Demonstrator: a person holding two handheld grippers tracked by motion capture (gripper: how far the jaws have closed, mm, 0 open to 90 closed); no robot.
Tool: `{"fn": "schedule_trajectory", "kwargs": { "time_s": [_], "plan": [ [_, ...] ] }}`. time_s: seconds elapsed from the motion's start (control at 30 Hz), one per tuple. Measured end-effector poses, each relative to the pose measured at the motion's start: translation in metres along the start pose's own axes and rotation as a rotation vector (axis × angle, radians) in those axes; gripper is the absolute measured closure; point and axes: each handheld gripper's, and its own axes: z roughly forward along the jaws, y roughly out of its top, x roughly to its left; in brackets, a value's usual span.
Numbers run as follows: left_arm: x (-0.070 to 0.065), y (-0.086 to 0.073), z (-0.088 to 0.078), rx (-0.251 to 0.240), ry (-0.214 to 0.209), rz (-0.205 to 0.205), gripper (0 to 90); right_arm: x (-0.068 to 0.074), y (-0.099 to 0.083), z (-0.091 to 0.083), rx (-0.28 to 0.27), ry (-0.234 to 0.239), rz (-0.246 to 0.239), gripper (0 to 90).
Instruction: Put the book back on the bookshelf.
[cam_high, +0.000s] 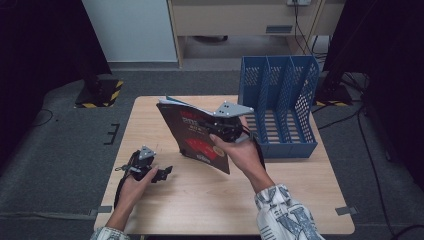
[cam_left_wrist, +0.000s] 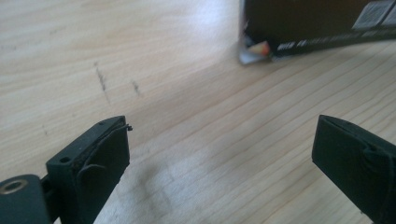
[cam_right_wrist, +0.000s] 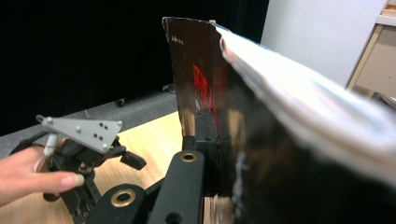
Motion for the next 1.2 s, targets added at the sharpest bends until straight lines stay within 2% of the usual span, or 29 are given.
{"fn": "schedule_trajectory", "kwargs": {
  "time_s": [0.13, 0.57, 0.77, 1.03, 1.2],
  "plan": [
    [0.002, -0.002, 0.003, 0.021, 0.007, -0.013, 2.6, -0.002, 0.002, 0.001, -0.004, -0.010, 0.010, 87.0],
    [-0.005, -0.006, 0.012, 0.078, 0.001, 0.012, 2.8, -0.004, 0.013, 0.001, -0.009, -0.043, 0.030, 87.1],
    [-0.006, -0.007, 0.013, 0.074, 0.007, 0.026, 1.5, -0.006, 0.017, -0.001, -0.020, -0.048, 0.049, 87.1],
    [-0.007, -0.010, 0.015, 0.042, 0.012, 0.024, 0.0, -0.006, 0.028, -0.005, -0.034, -0.065, 0.051, 87.1],
    [-0.007, -0.010, 0.015, 0.042, 0.013, 0.023, 0.0, -0.007, 0.034, -0.009, -0.045, -0.070, 0.060, 87.1]
  ]
}}
